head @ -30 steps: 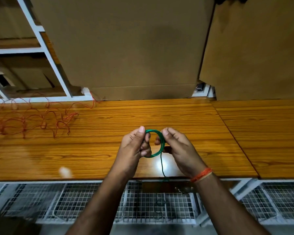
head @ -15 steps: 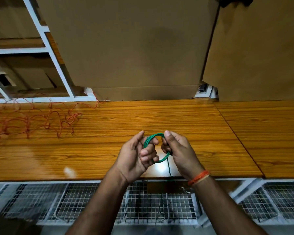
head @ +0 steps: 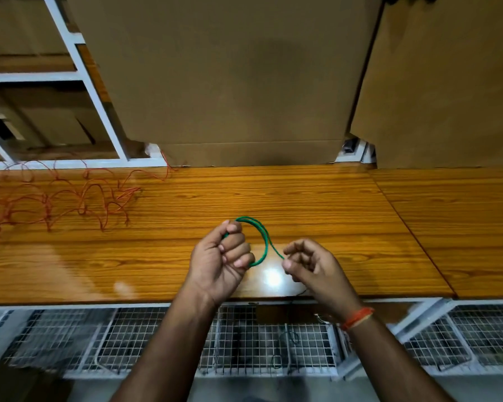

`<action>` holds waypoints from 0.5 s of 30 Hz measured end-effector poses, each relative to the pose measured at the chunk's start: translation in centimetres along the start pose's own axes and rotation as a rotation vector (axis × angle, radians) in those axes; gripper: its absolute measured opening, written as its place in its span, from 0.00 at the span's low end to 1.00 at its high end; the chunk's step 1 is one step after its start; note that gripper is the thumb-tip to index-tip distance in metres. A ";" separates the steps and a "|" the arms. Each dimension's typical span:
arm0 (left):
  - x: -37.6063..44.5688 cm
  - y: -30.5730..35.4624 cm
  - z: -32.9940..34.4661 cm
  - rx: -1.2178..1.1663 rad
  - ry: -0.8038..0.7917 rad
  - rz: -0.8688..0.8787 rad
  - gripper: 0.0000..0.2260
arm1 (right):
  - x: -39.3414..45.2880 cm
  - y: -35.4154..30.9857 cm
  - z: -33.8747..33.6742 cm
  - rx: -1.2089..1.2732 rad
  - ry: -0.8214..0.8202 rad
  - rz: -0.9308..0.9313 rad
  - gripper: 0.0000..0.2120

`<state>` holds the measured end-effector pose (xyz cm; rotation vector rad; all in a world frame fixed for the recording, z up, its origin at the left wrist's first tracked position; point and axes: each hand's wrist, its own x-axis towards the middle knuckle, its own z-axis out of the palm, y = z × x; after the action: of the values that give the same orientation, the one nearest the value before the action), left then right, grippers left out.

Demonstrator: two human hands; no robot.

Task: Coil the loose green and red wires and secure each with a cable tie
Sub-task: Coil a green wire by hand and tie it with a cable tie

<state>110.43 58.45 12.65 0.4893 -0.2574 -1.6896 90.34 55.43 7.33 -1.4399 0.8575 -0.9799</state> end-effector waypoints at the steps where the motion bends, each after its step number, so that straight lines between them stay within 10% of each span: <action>1: 0.0 0.4 -0.3 -0.025 0.009 0.037 0.17 | -0.4 0.6 -0.6 -0.013 0.028 0.006 0.06; 7: 0.1 0.8 -0.8 -0.047 0.088 0.224 0.16 | -2.2 1.6 -1.9 -0.254 0.159 -0.125 0.10; 15: 0.0 -2.7 0.0 0.611 0.063 0.385 0.12 | -1.5 -4.9 1.6 -0.555 -0.067 -0.547 0.05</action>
<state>108.08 58.89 11.44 0.8796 -0.7814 -1.1978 91.05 57.92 12.04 -2.2494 0.7271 -1.1313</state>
